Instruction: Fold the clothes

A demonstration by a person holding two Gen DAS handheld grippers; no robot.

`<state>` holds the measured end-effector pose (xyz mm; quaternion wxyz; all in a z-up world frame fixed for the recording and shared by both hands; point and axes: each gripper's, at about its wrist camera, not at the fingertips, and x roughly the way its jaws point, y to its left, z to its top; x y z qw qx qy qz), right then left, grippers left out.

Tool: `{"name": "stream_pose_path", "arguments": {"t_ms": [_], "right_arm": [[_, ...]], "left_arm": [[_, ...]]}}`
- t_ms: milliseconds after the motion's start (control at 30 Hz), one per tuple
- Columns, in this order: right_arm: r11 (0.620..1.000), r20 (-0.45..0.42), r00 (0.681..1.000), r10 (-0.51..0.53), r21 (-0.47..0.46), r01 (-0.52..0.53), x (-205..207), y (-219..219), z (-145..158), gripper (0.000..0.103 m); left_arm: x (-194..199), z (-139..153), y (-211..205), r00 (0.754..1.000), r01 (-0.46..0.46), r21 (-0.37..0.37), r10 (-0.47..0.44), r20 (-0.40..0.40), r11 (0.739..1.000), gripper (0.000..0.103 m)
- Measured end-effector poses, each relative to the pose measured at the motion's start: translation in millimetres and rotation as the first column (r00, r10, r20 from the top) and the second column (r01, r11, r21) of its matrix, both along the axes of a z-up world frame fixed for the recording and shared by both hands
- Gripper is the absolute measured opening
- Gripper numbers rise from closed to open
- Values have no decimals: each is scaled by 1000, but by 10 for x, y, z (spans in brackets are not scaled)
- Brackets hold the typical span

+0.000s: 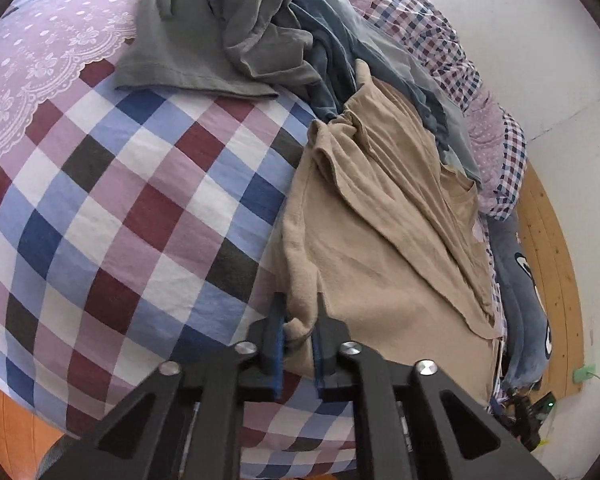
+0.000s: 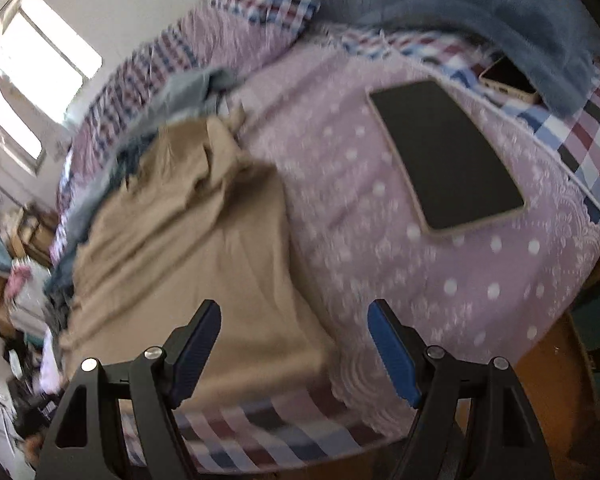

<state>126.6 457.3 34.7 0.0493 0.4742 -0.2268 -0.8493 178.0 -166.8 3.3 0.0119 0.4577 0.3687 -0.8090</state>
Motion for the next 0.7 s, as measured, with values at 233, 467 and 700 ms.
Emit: {"name": "stream_pose_path", "arguments": {"t_ms": [233, 467, 700], "right_arm": [[996, 83, 995, 57, 63, -62, -20, -135, -171, 78], [990, 58, 995, 87, 110, -92, 36, -172, -67, 5], [996, -42, 998, 51, 72, -48, 235, 19, 268, 4]], "left_arm": [[120, 94, -8, 999, -20, 3, 21, -43, 1000, 5], [148, 95, -48, 998, -36, 10, 36, -45, 999, 4], [295, 167, -59, 995, -23, 74, 30, -92, 997, 4]]}}
